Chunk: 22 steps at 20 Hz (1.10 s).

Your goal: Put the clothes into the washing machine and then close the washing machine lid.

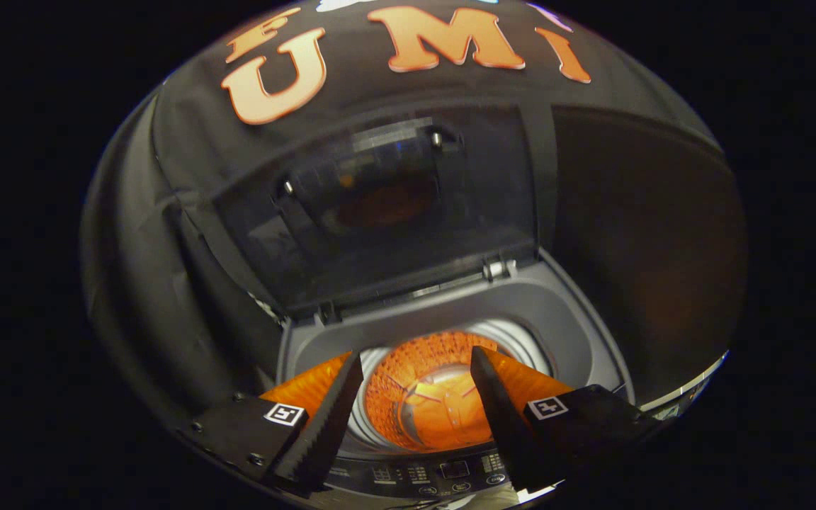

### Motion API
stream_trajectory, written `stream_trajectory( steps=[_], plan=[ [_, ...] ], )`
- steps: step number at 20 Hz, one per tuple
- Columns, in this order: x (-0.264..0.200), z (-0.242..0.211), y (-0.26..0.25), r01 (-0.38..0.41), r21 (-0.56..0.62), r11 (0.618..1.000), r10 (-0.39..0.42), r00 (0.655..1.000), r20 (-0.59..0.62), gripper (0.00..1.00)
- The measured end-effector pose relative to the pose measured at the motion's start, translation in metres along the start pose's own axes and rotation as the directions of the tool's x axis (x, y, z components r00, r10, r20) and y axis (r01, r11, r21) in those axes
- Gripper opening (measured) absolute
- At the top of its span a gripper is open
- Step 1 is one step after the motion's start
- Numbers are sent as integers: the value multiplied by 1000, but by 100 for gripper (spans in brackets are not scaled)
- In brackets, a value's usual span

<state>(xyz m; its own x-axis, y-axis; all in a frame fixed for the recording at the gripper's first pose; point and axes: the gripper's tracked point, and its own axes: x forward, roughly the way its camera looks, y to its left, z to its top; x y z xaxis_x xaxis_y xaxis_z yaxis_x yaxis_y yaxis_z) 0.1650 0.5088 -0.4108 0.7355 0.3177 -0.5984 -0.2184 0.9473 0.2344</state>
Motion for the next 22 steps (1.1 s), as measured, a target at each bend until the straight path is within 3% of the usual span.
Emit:
stream_trajectory(
  steps=[3,7,11,14,17,22],
  plan=[
    [-34,78,11,-11,-58,998,21,986,165,98],
    [-50,189,14,46,-206,977,28,940,339,98],
    [-31,269,24,14,-210,978,60,936,347,98],
    [31,280,10,-16,-177,984,63,963,263,98],
    [77,278,-10,5,-142,990,25,978,209,99],
    [109,262,-10,3,-145,989,24,982,185,99]
  ],
)
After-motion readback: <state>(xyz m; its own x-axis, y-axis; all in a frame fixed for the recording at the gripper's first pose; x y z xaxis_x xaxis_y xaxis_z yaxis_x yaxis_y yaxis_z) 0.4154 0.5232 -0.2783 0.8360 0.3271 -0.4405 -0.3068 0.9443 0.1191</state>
